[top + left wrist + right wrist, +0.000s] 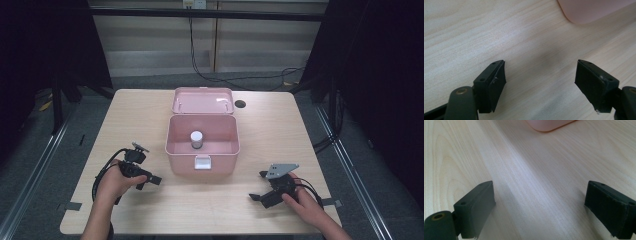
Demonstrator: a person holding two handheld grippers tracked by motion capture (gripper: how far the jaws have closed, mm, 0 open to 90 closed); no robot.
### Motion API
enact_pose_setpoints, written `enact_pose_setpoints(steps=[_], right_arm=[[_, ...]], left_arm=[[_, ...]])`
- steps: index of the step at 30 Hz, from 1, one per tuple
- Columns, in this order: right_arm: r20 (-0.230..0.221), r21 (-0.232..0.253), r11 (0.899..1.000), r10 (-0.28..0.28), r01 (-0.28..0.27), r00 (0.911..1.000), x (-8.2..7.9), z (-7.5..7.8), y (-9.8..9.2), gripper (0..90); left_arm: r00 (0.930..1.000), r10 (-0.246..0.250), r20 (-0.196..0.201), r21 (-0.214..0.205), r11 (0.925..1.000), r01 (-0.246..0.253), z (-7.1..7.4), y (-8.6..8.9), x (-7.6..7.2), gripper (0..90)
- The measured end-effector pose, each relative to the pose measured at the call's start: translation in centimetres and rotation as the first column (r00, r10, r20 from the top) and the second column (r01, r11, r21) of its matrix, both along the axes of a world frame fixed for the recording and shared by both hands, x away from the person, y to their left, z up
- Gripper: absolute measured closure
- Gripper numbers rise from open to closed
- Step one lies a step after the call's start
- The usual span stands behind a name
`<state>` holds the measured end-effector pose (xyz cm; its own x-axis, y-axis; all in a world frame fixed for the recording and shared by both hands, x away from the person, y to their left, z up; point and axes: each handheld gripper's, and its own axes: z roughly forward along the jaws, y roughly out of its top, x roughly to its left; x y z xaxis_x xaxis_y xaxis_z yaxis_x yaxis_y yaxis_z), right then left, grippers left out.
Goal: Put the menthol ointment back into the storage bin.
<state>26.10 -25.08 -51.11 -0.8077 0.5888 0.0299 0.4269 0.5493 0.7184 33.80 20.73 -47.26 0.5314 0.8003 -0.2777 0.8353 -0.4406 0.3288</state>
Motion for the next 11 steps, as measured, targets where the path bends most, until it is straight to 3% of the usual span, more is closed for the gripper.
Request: enact_pose_setpoints(steps=[7,11], right_arm=[[0.001,0.0,1.0,0.001,-0.001,1.0,0.01,0.0,0.0,8.5],[0.0,0.0,1.0,0.0,0.0,1.0,-0.01,0.0,0.0,8.5]], left_arm=[[0.9966,-0.046,0.069,0.051,0.9978,0.043,-0.19,-0.54,-0.48,22.2],[0.9938,-0.069,0.087,0.067,0.9958,0.063,-0.31,-0.76,-0.74,18.7]])
